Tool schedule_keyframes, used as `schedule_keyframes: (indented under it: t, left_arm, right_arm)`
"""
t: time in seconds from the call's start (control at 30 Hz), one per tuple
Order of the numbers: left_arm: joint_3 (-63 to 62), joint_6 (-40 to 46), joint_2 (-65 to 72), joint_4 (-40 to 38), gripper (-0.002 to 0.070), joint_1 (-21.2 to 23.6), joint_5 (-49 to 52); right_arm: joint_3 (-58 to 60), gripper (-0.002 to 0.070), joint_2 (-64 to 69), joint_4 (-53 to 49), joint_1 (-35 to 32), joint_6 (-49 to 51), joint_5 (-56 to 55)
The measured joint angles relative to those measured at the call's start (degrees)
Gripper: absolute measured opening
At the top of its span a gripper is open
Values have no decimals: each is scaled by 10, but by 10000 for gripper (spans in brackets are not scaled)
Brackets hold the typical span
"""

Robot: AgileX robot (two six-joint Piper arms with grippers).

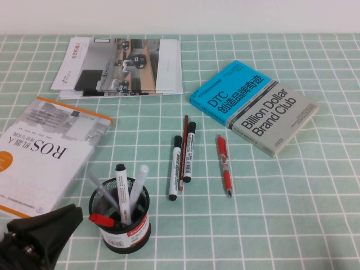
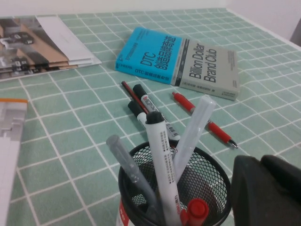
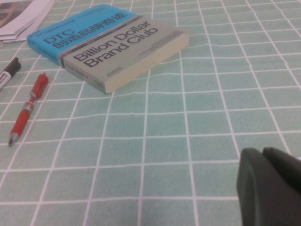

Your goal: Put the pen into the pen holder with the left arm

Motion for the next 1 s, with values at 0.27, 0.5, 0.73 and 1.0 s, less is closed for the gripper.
schedule_keyframes:
  t: [0.27,0.5,0.73,1.0]
  left_arm:
    - [4,23,-1,8,-1,0,-4]
    - [45,46,-68,16,-3,53,-24]
    - [97,43,-210,16,-3,190,-14]
    - [140,31,-310,16,-3,233,36]
  right_arm:
    - [0,-20,0,0,0,0,0]
    - [0,-20,0,0,0,0,0]
    - [0,-20,0,1,0,0,0]
    - [0,-20,0,1,0,0,0]
